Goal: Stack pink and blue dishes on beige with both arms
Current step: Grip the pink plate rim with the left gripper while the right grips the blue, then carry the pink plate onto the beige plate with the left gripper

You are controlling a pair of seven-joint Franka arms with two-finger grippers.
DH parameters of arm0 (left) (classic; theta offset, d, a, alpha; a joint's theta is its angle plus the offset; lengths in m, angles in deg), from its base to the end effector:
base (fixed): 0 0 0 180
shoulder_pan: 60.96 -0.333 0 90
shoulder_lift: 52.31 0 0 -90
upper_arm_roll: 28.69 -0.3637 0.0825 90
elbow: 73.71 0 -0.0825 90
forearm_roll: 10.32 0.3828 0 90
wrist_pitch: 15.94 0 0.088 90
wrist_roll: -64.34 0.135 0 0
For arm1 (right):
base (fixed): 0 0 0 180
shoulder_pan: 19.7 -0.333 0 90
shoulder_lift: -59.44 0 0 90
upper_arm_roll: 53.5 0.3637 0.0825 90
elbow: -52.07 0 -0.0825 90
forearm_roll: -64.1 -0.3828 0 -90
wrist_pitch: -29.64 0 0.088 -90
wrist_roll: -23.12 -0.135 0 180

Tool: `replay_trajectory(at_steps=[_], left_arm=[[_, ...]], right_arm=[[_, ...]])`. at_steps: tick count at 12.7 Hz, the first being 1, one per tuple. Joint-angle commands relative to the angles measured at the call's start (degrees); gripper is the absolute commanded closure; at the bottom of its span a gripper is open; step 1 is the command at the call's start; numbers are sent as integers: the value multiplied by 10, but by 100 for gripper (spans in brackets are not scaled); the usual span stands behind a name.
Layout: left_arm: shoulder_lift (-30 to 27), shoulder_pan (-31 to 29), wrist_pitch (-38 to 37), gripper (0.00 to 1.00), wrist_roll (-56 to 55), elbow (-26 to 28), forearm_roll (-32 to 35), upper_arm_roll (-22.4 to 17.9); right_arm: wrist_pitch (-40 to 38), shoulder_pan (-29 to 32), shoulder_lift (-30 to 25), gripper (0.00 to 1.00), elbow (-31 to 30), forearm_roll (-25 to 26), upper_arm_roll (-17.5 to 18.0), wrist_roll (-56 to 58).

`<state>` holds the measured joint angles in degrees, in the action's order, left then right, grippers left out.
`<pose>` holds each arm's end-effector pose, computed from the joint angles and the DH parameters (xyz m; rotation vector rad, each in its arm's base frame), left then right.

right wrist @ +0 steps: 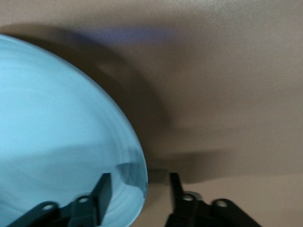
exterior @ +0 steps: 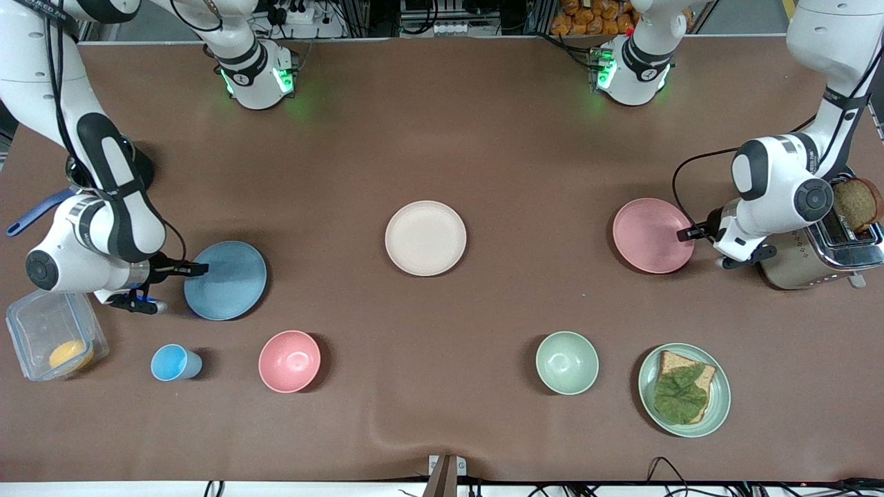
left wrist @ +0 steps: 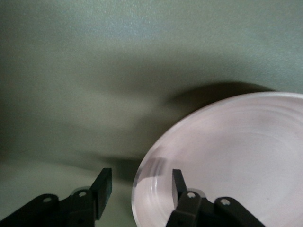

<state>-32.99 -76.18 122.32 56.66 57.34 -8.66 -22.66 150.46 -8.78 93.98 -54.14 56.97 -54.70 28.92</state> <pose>0.5106 0.0820 0.2075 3.0747 0.4224 -0.3253 0.6056 -0.1205 0.1850 -2.9524 0.2832 0.4943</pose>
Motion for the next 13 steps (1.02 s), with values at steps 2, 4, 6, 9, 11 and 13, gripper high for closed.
replay_trajectory(at_steps=[2,4,6,9,11,13], left_arm=[[9,-9,12,53,4,-1,11,4],[8,-7,12,97,3,-3,11,5],[-2,-21,8,100,3,-5,3,10],[-39,-22,-5,100,-10,-4,-8,57],[-89,-22,-65,100,-17,-16,-54,107],[-125,-21,-85,100,-43,-20,-151,177]], right_arm=[[-4,2,5,100,8,-11,5,4],[-10,3,-3,100,8,-11,6,4],[-36,2,-24,100,10,-11,6,5],[-100,-2,-71,100,17,-11,6,4],[-135,-3,-97,100,22,-11,7,4],[-166,-2,-115,100,24,-22,8,4]])
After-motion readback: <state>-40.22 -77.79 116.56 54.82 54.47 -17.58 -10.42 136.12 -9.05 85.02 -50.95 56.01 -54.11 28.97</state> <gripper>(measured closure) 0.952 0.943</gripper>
